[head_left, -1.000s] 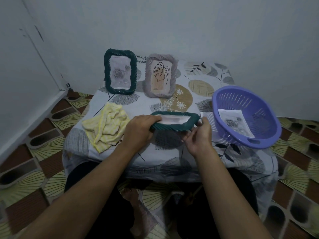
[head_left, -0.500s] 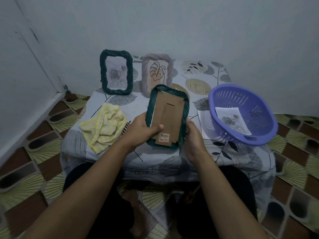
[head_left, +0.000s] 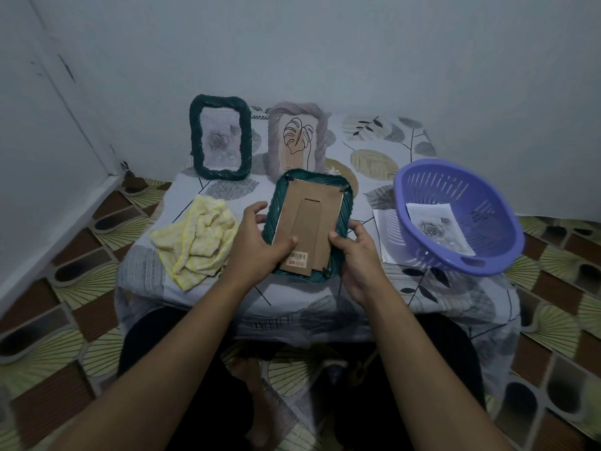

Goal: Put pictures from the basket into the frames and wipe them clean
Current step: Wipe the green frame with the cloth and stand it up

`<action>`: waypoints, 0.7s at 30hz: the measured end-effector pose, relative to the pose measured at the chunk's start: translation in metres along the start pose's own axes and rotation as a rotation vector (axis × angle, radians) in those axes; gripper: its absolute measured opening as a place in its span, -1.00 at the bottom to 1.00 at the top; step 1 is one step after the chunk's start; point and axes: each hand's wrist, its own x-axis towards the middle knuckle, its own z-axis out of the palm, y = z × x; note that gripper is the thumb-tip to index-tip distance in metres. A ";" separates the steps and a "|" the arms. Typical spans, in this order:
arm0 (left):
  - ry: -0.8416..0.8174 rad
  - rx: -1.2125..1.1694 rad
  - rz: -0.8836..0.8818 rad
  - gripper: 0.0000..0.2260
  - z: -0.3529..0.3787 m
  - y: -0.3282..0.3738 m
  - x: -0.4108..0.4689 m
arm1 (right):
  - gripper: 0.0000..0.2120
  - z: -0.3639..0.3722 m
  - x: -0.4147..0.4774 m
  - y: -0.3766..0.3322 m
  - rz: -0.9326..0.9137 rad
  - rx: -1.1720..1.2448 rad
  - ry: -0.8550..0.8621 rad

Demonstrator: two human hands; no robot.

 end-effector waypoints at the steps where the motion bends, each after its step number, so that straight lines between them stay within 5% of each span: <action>1: 0.038 0.122 0.071 -0.35 0.001 -0.002 -0.001 | -0.78 0.000 0.001 0.002 0.005 -0.009 0.002; 4: 0.090 0.331 0.207 -0.48 0.008 0.000 -0.005 | -0.75 0.002 0.004 0.010 0.018 -0.038 -0.002; 16: -0.025 0.547 0.004 -0.39 0.003 0.045 0.004 | -0.76 0.003 0.006 0.024 -0.106 -0.083 0.002; 21: -0.095 0.528 -0.014 -0.58 -0.010 0.073 0.013 | -0.75 0.000 0.006 0.019 -0.157 -0.108 0.007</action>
